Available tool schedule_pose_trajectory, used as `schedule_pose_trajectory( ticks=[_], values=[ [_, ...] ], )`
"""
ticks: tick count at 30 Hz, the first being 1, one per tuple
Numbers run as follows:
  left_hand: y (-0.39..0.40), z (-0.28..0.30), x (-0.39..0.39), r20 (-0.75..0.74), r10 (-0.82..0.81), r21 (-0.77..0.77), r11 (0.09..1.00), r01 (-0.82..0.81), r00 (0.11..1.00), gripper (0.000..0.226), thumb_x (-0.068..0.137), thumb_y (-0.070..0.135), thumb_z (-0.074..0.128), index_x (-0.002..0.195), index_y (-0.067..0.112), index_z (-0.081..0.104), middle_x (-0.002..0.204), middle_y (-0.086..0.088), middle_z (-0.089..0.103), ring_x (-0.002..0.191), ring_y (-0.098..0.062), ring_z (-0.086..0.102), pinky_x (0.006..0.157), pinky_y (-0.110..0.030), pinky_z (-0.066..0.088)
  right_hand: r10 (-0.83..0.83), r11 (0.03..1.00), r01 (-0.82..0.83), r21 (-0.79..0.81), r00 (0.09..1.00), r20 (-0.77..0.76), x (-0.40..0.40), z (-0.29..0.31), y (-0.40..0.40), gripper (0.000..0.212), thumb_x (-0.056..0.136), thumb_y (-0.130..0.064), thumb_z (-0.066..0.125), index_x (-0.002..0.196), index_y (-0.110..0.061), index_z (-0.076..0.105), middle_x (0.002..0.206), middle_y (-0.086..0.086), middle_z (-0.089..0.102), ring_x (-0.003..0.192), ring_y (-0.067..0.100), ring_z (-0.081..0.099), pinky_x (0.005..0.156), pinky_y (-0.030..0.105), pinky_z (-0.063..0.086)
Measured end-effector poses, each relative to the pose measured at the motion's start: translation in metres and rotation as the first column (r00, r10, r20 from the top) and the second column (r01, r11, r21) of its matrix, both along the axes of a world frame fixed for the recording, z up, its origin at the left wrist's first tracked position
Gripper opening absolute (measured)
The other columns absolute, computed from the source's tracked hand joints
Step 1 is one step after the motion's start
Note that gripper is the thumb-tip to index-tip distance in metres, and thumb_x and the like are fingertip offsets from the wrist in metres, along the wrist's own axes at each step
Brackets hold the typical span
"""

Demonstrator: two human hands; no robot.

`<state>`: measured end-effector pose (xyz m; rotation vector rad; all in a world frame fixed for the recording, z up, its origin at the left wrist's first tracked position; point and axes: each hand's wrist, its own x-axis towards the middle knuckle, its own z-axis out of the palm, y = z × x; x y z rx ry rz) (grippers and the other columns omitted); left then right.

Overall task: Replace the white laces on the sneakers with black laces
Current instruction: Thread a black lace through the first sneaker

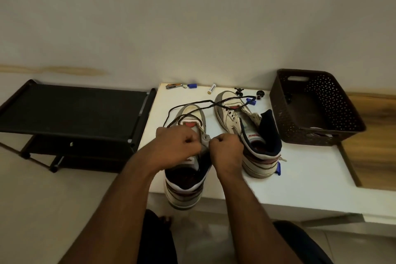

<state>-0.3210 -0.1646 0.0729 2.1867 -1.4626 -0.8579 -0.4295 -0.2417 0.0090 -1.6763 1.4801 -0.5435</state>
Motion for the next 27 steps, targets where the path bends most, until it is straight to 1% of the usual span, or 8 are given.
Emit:
schedule_pose_trajectory(
  ticks=[4,7,10,13,16,18,22,27],
  values=[
    [0.042,0.032,-0.013,-0.462,-0.089,-0.217,0.976,-0.015,0.882,0.02,0.073,0.02,0.054,0.056,0.024,0.063,0.066,0.001,0.059,0.066,-0.01,0.056,0.067,-0.024,0.048,0.035,0.999,-0.037,-0.039,0.999,-0.032,0.003,-0.002,-0.004,0.036,0.081,-0.002,0.051,0.047,-0.01,0.041,0.049,0.004,0.037,0.048,0.018,0.034,0.049,0.026,0.029],
    [0.059,0.044,-0.024,-0.542,-0.183,-0.272,0.962,0.035,0.82,0.015,0.073,0.023,0.059,0.061,0.024,0.066,0.068,0.004,0.058,0.068,-0.011,0.056,0.066,-0.022,0.046,0.048,0.996,-0.054,-0.073,0.996,-0.081,0.006,-0.001,-0.008,0.032,0.083,-0.004,0.051,0.051,-0.007,0.047,0.05,0.004,0.043,0.049,0.018,0.042,0.049,0.027,0.031],
    [0.054,0.031,-0.014,-0.381,0.082,-0.23,0.957,-0.18,0.921,0.02,0.084,0.016,0.059,0.067,0.018,0.068,0.07,0.005,0.065,0.069,-0.007,0.061,0.068,-0.023,0.048,0.156,0.981,-0.155,-0.121,0.988,0.005,0.007,0.003,-0.011,0.017,0.084,-0.007,0.056,0.091,-0.006,0.072,0.09,0.008,0.07,0.085,0.021,0.065,0.073,0.025,0.047],
    [0.047,0.017,0.0,-0.196,0.222,-0.206,0.943,-0.262,0.955,0.021,0.088,0.019,0.058,0.071,0.021,0.069,0.074,0.005,0.067,0.074,-0.01,0.064,0.073,-0.038,0.055,0.433,0.892,-0.378,-0.248,0.872,0.228,-0.002,0.016,-0.011,0.045,0.085,0.0,0.061,0.124,-0.023,0.063,0.133,-0.01,0.056,0.126,-0.001,0.046,0.102,0.019,0.039],
    [0.043,0.007,0.006,-0.164,0.258,-0.199,0.937,-0.288,0.952,0.02,0.091,0.024,0.057,0.075,0.024,0.068,0.076,0.003,0.067,0.076,-0.017,0.065,0.076,-0.041,0.057,0.632,0.769,-0.605,-0.207,0.668,0.394,-0.009,0.036,-0.007,0.043,0.089,0.007,0.055,0.122,-0.019,0.065,0.128,-0.01,0.061,0.123,-0.006,0.049,0.1,0.014,0.042],
    [0.042,0.007,0.005,-0.15,0.298,-0.251,0.911,-0.328,0.943,0.018,0.094,0.025,0.057,0.079,0.023,0.068,0.08,0.002,0.066,0.077,-0.015,0.064,0.071,-0.034,0.056,0.621,0.753,-0.644,-0.136,0.626,0.471,-0.008,0.043,-0.004,0.034,0.091,0.006,0.054,0.118,-0.011,0.067,0.113,0.001,0.07,0.109,0.001,0.062,0.089,0.013,0.047],
    [0.045,0.008,0.007,-0.11,0.411,-0.331,0.843,-0.423,0.905,0.016,0.093,0.032,0.06,0.084,0.022,0.068,0.085,0.006,0.062,0.079,-0.007,0.057,0.063,-0.015,0.039,0.506,0.848,-0.509,-0.145,0.701,0.502,-0.001,0.042,-0.002,0.016,0.086,0.001,0.065,0.095,-0.007,0.074,0.089,0.004,0.075,0.086,0.011,0.07,0.078,0.019,0.053],
    [0.042,-0.006,-0.003,0.296,0.245,0.083,0.956,-0.28,0.923,0.04,0.075,0.059,0.071,0.097,0.025,0.073,0.107,-0.001,0.054,0.1,-0.02,0.056,0.085,-0.039,0.052,0.341,0.931,-0.346,-0.115,0.715,0.611,0.004,0.047,-0.001,0.014,0.084,-0.002,0.068,0.084,-0.016,0.072,0.079,-0.003,0.073,0.079,0.006,0.068,0.076,0.018,0.053]
  ],
)
